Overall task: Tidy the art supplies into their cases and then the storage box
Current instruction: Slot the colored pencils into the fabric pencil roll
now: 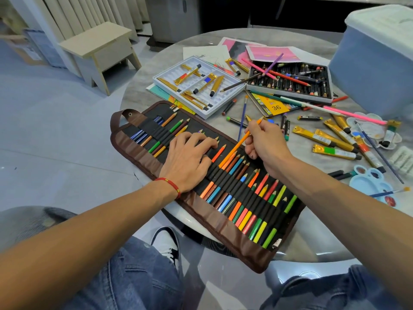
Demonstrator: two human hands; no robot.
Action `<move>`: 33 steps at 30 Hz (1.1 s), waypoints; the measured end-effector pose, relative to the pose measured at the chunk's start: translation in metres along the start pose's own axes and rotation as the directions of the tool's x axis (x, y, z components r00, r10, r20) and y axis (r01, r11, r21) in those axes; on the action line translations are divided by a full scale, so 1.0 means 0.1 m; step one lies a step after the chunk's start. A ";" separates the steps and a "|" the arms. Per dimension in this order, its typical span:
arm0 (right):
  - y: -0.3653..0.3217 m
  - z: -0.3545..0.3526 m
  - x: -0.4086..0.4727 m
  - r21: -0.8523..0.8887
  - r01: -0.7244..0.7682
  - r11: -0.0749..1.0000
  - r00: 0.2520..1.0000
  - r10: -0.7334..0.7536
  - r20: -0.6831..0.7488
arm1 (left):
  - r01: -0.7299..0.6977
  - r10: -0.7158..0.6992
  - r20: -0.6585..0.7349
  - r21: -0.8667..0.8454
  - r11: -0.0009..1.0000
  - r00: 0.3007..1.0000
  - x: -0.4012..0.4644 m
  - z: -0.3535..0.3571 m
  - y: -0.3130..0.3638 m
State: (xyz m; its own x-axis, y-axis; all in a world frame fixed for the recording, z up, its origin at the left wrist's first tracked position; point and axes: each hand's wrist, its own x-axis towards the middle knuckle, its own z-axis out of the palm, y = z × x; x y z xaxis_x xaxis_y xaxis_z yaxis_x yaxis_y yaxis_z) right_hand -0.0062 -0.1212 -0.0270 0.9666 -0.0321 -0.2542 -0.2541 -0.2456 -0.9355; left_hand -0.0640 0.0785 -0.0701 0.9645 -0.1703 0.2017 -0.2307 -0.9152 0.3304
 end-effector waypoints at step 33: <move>0.01 -0.13 -0.05 -0.597 0.175 0.783 0.982 -0.180 0.052 | -0.001 0.001 0.000 0.025 1.000 1.000 0.01 0.01 0.01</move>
State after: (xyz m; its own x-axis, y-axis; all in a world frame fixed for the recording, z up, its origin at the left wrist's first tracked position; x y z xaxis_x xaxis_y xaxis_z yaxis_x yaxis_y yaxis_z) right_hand -0.0111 -0.1341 -0.0236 0.9936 0.0626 -0.0937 -0.0105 -0.7765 -0.6300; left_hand -0.0632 0.0772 -0.0701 0.9643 -0.1715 0.2019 -0.2286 -0.9239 0.3068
